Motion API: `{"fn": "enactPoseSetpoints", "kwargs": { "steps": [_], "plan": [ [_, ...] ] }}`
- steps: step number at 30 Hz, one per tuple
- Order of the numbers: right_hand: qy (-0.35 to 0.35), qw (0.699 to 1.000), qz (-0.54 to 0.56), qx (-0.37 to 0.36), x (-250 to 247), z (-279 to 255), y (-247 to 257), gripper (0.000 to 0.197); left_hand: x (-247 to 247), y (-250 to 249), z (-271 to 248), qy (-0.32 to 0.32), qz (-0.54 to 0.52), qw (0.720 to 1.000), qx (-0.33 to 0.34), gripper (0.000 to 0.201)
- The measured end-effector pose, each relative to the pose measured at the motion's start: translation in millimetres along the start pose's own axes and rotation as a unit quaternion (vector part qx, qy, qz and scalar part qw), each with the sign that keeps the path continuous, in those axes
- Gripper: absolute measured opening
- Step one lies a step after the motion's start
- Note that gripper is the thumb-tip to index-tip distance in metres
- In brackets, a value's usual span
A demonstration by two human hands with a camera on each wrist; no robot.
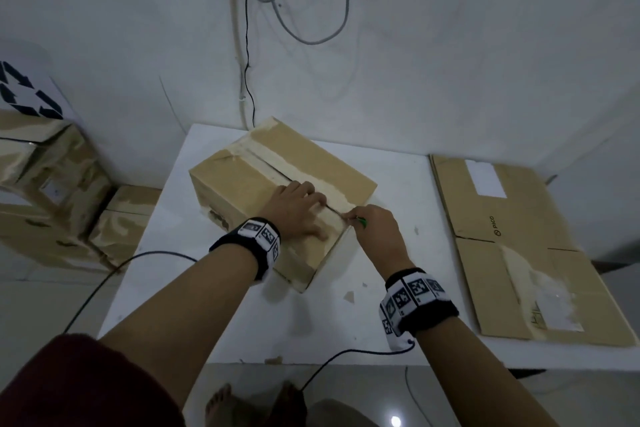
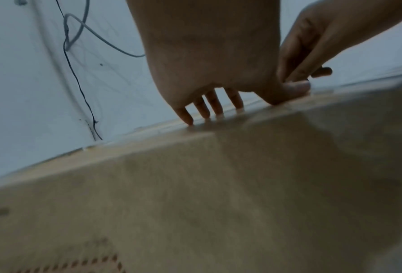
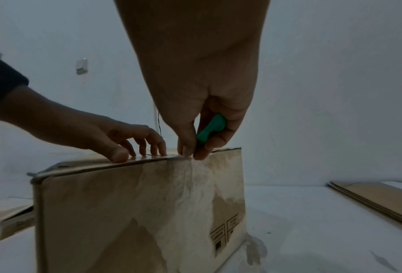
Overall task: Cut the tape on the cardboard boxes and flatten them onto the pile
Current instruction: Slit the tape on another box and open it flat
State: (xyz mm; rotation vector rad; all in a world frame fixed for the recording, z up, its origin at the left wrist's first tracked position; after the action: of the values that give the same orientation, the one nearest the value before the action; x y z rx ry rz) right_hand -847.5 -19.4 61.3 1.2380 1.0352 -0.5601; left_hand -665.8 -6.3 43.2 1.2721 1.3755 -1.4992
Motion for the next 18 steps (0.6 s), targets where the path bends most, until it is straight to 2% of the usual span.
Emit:
{"fn": "enactPoseSetpoints", "kwargs": {
  "steps": [2, 4, 10, 18],
  "plan": [
    [0.004, 1.0, 0.008, 0.004, -1.5, 4.5, -1.2, 0.027, -5.6, -1.4, 6.1, 0.049, 0.019, 0.999, -0.005, 0.082],
    [0.001, 0.999, 0.038, 0.021, -3.1, 7.0, -3.0, 0.023, -9.7, -4.4, 11.5, 0.079, 0.026, 0.997, 0.001, 0.086],
    [-0.003, 0.996, 0.078, 0.038, -3.8, 12.1, -11.3, 0.017, -18.4, -21.3, 24.7, 0.112, 0.043, 0.992, 0.04, 0.085],
    [-0.001, 0.996, 0.08, 0.039, -2.1, 16.5, -17.4, 0.022, -17.1, -25.5, 24.2, 0.122, 0.051, 0.991, 0.031, 0.087]
  ]
}}
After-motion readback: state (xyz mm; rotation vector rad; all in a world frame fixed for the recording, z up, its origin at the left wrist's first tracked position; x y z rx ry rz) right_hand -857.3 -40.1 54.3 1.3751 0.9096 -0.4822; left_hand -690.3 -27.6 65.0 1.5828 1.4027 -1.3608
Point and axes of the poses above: each hand's wrist, its own z-axis towards the middle knuckle, its own x-axis out of the palm, y = z × x, the point moved 3 cm from there along z, towards the middle knuckle
